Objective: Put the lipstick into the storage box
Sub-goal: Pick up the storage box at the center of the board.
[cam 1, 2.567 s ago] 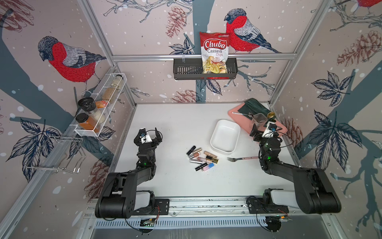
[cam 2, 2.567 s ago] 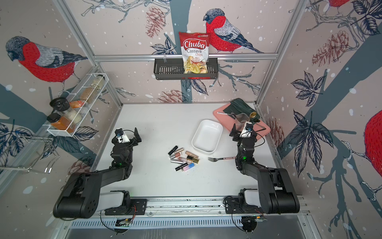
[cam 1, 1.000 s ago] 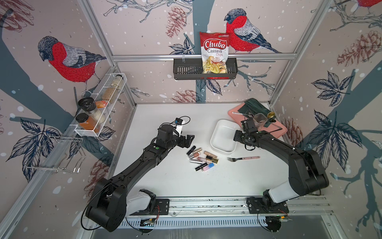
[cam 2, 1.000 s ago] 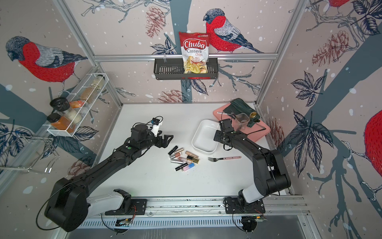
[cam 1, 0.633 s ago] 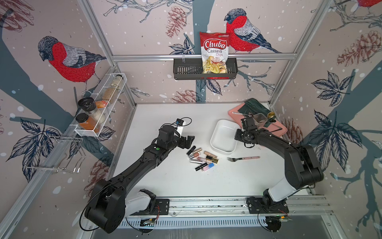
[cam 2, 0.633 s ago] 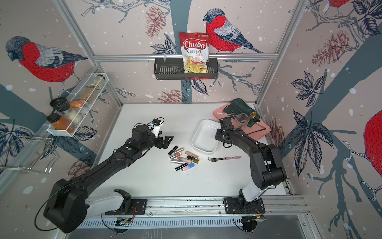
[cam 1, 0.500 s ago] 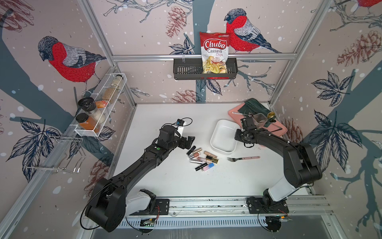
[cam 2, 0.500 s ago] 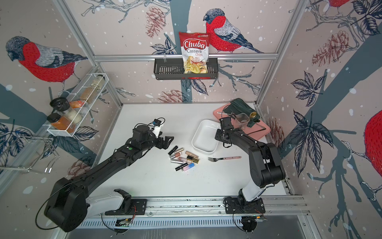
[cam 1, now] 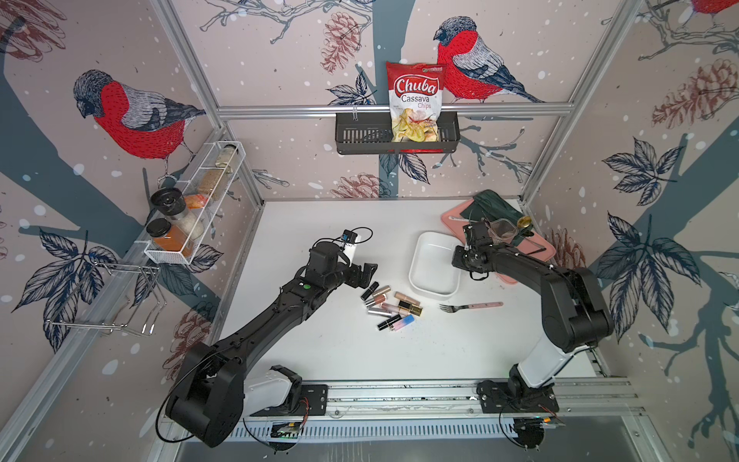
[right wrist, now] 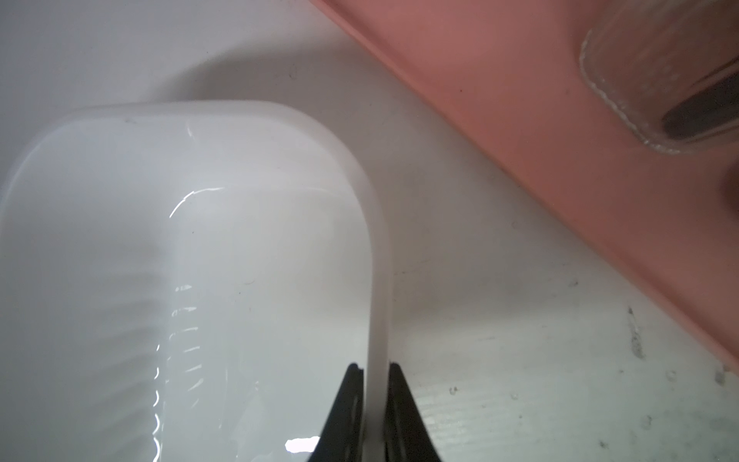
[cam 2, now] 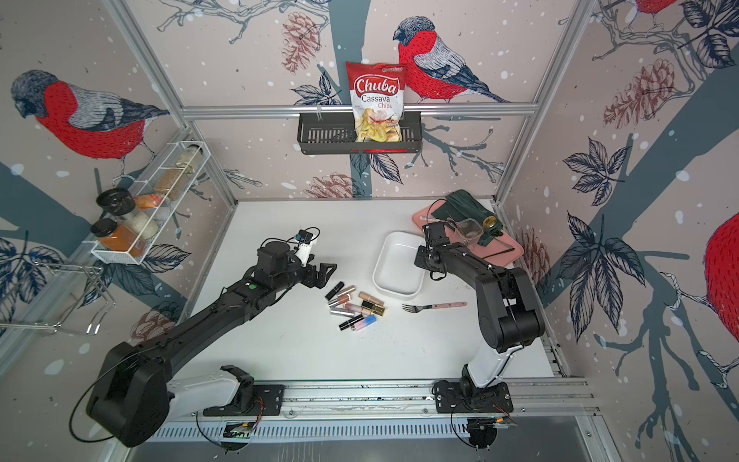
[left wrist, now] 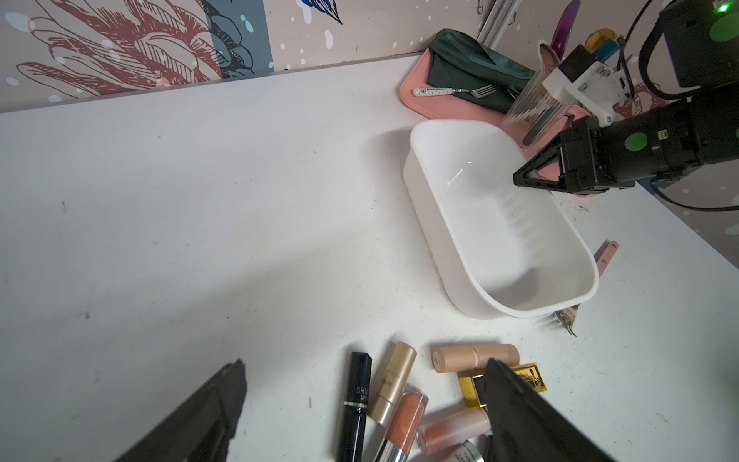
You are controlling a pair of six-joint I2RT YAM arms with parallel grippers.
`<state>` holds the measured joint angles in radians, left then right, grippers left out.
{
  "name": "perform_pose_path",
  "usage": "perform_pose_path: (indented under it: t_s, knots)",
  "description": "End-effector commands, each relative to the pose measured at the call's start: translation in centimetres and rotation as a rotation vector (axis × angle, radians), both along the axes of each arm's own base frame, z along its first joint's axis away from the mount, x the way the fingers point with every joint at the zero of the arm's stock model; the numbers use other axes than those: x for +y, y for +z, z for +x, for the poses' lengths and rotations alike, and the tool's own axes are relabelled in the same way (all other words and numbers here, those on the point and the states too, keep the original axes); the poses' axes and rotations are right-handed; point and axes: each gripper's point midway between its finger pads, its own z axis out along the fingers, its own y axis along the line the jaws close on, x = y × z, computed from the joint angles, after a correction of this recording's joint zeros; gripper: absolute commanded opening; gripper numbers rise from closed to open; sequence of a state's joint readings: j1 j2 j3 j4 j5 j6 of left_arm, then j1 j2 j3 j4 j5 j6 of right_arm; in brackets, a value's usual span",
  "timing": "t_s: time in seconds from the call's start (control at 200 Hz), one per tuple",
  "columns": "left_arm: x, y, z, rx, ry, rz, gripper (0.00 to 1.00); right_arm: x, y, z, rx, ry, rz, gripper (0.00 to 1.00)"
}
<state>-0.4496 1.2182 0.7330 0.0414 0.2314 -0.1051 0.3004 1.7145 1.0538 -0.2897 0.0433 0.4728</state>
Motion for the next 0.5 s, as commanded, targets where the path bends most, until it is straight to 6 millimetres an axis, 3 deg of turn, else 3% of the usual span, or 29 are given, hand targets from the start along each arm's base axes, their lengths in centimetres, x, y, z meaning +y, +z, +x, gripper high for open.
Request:
perform_pose_path:
  t_s: [0.0,0.185,0.3,0.495]
  knots:
    - [0.0,0.4,0.0,-0.006,0.004,-0.001,0.96,-0.4,0.6,0.8,-0.026,-0.008,-0.033,0.12]
    - [0.0,0.4,0.0,-0.001,0.002,-0.004,0.96,-0.6,1.4,2.4,-0.047,-0.001,-0.074,0.01]
    - [-0.1,0.5,0.0,-0.005,0.001,-0.005,0.96,0.1,2.7,3.7,-0.087,0.045,-0.096,0.00]
    - [0.2,1.1,0.0,-0.026,0.014,-0.009,0.96,4.2,6.7,6.0,-0.219,0.298,-0.127,0.00]
